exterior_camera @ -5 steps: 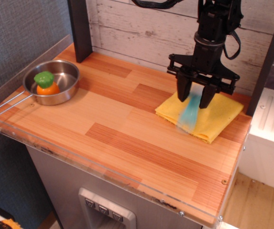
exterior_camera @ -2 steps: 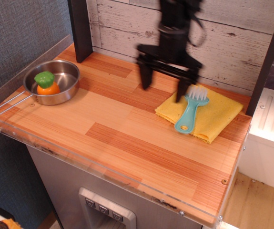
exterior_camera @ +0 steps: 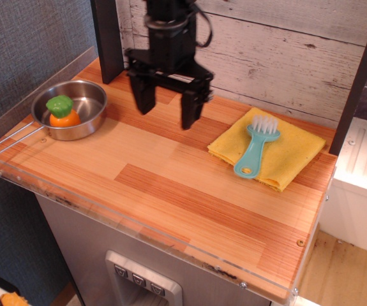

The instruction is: Put the scrubber on top of the yellow cloth.

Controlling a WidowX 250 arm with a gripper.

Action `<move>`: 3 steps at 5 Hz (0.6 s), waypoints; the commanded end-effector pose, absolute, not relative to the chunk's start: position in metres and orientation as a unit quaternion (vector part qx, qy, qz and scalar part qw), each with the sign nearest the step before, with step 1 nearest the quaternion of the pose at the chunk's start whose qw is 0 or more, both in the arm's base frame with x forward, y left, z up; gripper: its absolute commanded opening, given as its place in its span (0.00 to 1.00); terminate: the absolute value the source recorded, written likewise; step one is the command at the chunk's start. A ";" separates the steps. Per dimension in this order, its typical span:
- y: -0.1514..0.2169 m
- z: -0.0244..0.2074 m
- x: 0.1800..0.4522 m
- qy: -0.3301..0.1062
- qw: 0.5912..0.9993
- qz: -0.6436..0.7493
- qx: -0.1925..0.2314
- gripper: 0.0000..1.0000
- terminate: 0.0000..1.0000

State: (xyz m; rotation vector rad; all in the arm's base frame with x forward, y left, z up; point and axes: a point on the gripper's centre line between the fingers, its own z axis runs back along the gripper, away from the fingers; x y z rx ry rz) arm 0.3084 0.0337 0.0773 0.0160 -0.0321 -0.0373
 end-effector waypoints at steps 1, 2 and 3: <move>0.044 0.086 0.303 -0.028 0.998 -0.016 0.051 1.00 0.00; 0.044 0.086 0.303 -0.028 0.998 -0.016 0.051 1.00 0.00; 0.044 0.086 0.303 -0.028 0.998 -0.016 0.051 1.00 1.00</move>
